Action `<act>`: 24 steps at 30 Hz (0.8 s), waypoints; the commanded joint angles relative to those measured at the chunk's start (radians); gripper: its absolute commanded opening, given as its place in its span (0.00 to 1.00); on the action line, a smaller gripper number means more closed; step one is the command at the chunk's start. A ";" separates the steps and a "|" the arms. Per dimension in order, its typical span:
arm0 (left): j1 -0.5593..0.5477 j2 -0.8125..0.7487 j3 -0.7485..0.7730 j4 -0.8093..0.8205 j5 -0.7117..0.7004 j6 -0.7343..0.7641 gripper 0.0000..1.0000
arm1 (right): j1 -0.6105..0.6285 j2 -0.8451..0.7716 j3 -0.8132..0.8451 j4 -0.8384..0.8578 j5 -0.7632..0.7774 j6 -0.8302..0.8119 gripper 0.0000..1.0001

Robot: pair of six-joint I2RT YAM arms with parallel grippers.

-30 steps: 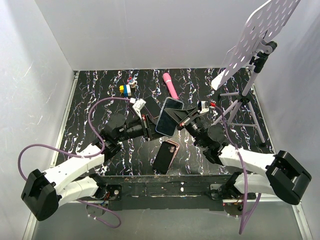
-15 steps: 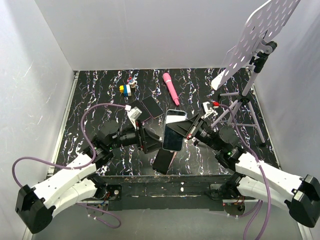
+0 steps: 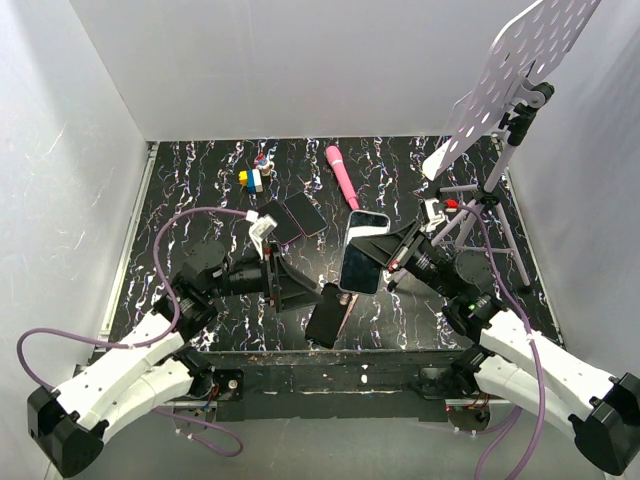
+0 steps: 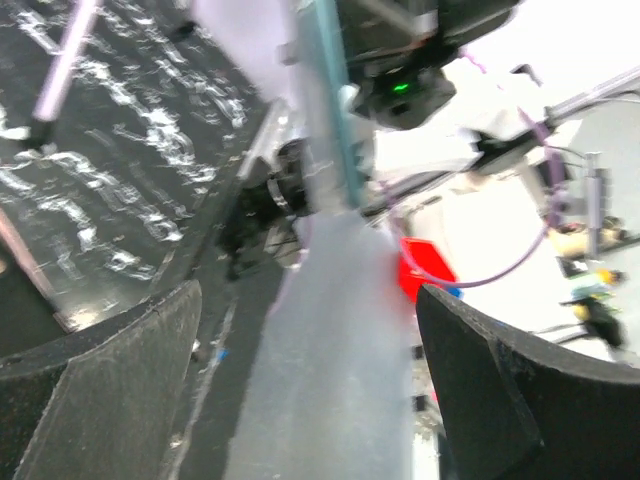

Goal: Take the phone out of the phone case
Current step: Remove the phone case from the phone.

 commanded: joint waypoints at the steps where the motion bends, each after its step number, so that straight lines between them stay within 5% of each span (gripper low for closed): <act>1: 0.007 0.088 0.050 0.344 0.182 -0.380 0.87 | -0.012 -0.027 0.068 -0.007 0.031 -0.003 0.01; 11: -0.031 0.208 -0.092 0.806 0.130 -0.774 0.84 | -0.013 0.002 0.056 0.006 0.082 0.043 0.01; 24: -0.085 0.276 -0.086 0.868 0.080 -0.810 0.82 | -0.015 0.013 0.051 0.020 0.070 0.035 0.01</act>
